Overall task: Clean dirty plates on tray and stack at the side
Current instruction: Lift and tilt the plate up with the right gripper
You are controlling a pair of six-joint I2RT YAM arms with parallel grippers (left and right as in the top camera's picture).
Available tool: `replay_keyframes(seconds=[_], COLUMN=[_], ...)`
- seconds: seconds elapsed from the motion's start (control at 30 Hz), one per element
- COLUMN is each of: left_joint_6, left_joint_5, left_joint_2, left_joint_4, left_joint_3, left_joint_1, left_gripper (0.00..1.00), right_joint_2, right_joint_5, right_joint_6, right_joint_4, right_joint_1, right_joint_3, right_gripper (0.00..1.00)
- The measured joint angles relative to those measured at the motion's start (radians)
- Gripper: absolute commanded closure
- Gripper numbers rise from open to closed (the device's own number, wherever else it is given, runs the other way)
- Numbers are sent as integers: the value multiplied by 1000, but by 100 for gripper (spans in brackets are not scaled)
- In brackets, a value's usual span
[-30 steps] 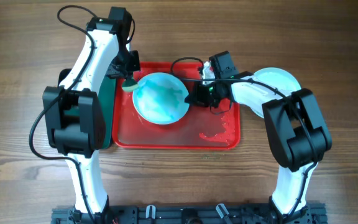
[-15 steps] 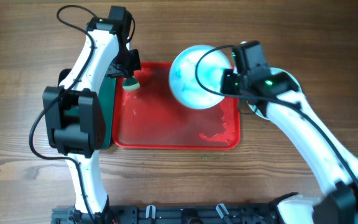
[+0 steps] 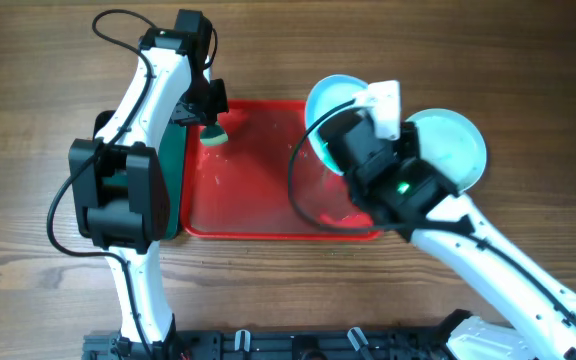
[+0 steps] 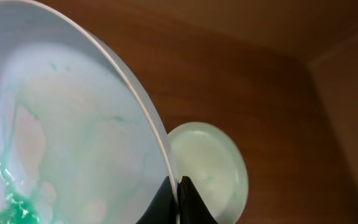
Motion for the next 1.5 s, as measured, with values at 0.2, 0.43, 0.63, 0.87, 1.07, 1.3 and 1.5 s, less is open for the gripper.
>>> replay_keyframes(seconds=[0.2, 0.43, 0.63, 0.87, 1.07, 1.3, 1.5], left_joint_6=[0, 0, 0, 0, 0, 0, 0], left_joint_5=[0, 0, 0, 0, 0, 0, 4], left_joint_2=[0, 0, 0, 0, 0, 0, 0], left_joint_4=[0, -1, -1, -1, -1, -1, -1], left_joint_3=[0, 0, 0, 0, 0, 0, 0], left_joint_1=[0, 0, 0, 0, 0, 0, 0], left_gripper=[96, 96, 96, 96, 96, 96, 96], right_joint_2=[0, 0, 0, 0, 0, 0, -3], right_joint_5=[312, 465, 544, 588, 595, 462, -54], right_joint_6=[-109, -148, -220, -336, -373, -344, -56], right_joint_4=[3, 12, 111, 214, 240, 222, -24], right_joint_1=[168, 194, 194, 194, 194, 194, 40], right_joint_3=[0, 0, 0, 0, 0, 0, -4], right_gripper=[96, 96, 96, 96, 96, 95, 96])
